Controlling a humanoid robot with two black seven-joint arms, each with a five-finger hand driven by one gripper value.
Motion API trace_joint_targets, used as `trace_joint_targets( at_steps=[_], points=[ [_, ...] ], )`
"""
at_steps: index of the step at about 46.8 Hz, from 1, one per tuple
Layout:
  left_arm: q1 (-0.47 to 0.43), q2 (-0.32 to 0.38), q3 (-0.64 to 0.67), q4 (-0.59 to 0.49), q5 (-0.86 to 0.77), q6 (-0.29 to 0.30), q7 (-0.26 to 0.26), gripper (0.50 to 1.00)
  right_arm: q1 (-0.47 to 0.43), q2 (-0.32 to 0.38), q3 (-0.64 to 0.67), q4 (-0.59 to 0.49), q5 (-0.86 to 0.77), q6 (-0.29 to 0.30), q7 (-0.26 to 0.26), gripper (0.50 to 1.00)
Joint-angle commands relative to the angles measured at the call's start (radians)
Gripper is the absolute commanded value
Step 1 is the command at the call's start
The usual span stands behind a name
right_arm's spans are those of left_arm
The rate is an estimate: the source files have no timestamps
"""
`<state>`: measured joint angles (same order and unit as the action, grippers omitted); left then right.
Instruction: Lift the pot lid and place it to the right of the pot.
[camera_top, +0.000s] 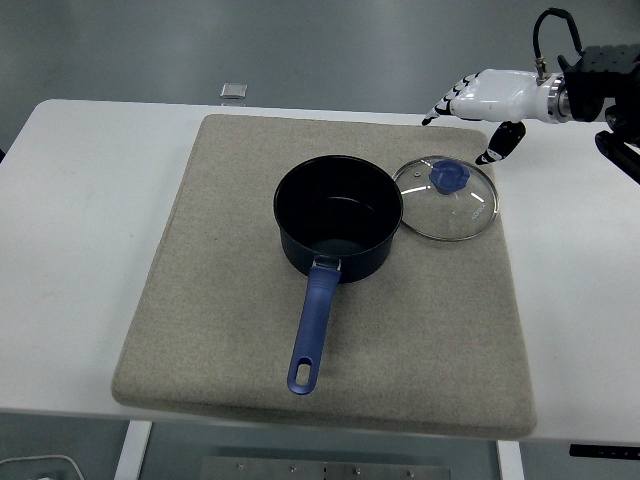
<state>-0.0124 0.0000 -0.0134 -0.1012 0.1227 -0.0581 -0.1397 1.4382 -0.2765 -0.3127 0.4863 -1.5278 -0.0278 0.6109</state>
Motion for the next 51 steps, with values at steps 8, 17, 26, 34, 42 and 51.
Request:
trace_joint_targets(
  at_steps=[8,17,26,34,42,51],
  points=[
    [0.000,0.000,0.001,0.000,0.000,0.001,0.000,1.000,0.030,0.003,0.012,0.000,0.003,-0.001,0.000,0.901],
    [0.000,0.000,0.001,0.000,0.000,0.000,0.000,1.000,0.060,0.002,0.014,0.000,0.078,-0.012,0.000,0.901],
    [0.000,0.000,0.001,0.000,0.000,0.000,0.000,1.000,0.080,0.000,0.015,-0.002,0.216,-0.055,0.000,0.901],
    [0.000,0.000,0.000,0.000,0.000,0.000,0.000,1.000,0.080,0.000,0.015,-0.008,0.385,-0.086,0.000,0.901],
    [0.000,0.000,0.001,0.000,0.000,0.001,0.000,1.000,0.080,0.005,0.015,-0.009,0.561,-0.106,0.000,0.901],
    [0.000,0.000,0.000,0.000,0.000,0.000,0.000,1.000,0.080,0.005,0.015,-0.009,0.745,-0.106,0.000,0.901]
  ],
)
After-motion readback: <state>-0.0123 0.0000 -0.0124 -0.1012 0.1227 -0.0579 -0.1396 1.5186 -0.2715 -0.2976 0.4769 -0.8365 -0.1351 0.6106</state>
